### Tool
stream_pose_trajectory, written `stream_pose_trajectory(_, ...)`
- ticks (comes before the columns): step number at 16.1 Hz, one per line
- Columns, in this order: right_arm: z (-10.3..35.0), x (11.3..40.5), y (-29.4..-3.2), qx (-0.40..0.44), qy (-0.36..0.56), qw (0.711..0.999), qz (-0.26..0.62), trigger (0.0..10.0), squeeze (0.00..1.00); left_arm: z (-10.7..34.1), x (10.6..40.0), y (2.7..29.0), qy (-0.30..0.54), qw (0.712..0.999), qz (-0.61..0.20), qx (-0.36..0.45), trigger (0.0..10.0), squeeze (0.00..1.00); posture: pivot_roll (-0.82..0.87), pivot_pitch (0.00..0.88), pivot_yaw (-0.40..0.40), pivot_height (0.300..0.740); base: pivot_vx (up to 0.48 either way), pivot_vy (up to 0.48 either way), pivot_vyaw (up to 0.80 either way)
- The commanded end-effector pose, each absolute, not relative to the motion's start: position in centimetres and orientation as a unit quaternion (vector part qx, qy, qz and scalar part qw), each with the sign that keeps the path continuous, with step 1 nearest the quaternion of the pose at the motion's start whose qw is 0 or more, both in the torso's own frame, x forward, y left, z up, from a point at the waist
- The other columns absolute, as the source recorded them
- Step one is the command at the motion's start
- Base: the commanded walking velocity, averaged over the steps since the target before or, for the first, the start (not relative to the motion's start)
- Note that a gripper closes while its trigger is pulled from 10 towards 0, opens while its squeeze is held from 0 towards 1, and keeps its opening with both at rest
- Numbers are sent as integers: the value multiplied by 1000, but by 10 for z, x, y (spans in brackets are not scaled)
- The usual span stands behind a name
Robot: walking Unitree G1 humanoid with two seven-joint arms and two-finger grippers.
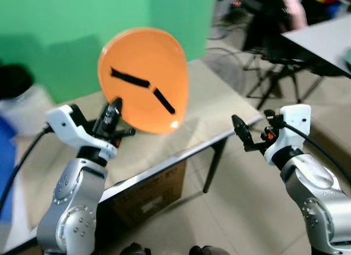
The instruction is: Setting the table
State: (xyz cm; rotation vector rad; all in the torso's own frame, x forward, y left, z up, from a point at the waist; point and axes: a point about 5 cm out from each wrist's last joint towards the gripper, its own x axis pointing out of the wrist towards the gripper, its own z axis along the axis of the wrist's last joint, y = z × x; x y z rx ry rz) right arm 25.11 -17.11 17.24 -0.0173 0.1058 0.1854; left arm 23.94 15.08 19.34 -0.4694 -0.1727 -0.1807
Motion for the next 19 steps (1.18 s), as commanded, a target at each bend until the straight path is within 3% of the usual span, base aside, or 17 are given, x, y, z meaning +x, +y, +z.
stream_pose_trajectory(1,176,248,-169,-26,37,995,83,10000,0,210,236,127,-119,961,-117,-222,10000,0,-87,2,24,740,0,0,-800)
stream_pose_trajectory(4,172,249,-166,-32,38,996,76,10000,0,205,235,118,-109,977,-119,-137,10000,0,-78,0,17,740,0,0,-800)
stream_pose_trajectory(8,172,252,-166,-36,29,997,62,10000,0,211,232,118,-142,975,-121,-119,10000,0,-77,0,12,740,0,0,-800)
stream_pose_trajectory(19,171,252,-167,-38,26,997,57,10000,0,202,235,124,-142,981,-93,-91,10000,0,-88,0,8,740,310,0,-800)
